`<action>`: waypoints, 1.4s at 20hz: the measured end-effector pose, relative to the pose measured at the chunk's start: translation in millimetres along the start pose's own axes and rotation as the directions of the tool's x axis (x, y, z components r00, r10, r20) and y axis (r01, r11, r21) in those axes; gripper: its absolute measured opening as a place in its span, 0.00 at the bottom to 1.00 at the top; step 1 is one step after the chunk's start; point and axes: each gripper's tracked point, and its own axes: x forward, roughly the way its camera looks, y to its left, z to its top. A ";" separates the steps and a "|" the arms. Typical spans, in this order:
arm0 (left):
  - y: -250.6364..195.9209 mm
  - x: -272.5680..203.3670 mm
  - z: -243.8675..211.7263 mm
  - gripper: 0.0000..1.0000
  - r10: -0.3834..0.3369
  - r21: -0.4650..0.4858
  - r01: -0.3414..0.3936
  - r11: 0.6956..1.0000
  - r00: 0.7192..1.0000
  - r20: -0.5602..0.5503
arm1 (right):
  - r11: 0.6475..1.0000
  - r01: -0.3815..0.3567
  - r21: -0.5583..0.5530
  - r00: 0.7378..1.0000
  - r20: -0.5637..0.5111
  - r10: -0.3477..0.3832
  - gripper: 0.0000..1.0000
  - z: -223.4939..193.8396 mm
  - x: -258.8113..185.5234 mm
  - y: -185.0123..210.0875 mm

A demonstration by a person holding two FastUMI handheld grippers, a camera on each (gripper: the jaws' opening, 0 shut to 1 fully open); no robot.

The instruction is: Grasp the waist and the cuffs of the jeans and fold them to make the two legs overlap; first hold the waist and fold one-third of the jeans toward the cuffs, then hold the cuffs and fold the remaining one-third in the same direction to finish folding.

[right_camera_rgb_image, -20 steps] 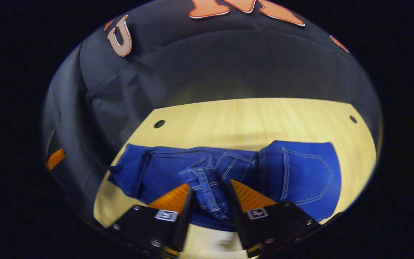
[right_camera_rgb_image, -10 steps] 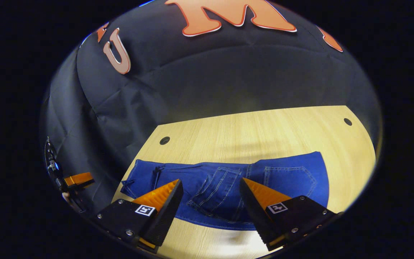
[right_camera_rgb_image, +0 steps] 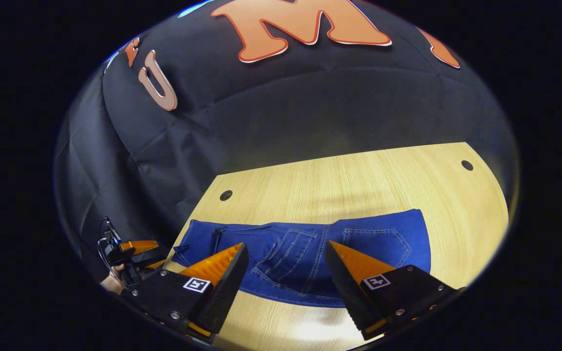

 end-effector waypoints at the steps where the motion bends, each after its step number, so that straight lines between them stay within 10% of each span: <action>1: 3.6 5.2 0.9 0.98 -0.001 0.004 0.001 1.000 1.000 -0.004 | 1.000 0.001 0.012 1.000 -0.003 -0.001 0.98 0.0 -0.5 -3.7; 9: -6.3 35.4 -19.3 0.98 -0.102 -0.054 0.100 0.994 0.994 -0.049 | 0.998 -0.011 0.065 1.000 0.027 0.009 0.98 22.2 -12.8 -14.6; 16: -30.8 83.3 -45.6 1.00 0.000 0.189 0.013 0.982 0.998 -0.068 | 0.996 -0.015 0.093 1.000 0.020 0.013 0.98 22.1 -11.2 -20.9; 19: -14.8 85.7 -40.7 0.24 0.197 0.330 -0.179 0.927 0.980 -0.022 | 0.995 -0.013 0.096 1.000 0.013 0.012 0.98 17.5 -13.3 -25.4; 20: -22.7 88.5 -43.6 0.16 0.201 0.359 -0.180 0.916 0.979 -0.021 | 0.995 -0.010 0.096 1.000 0.015 0.009 0.98 17.7 -14.6 -29.0; 28: -137.9 65.4 -52.5 0.11 0.120 0.568 -0.141 0.811 0.990 0.076 | 0.995 0.021 0.093 0.998 0.062 -0.027 0.98 35.3 -38.8 -76.9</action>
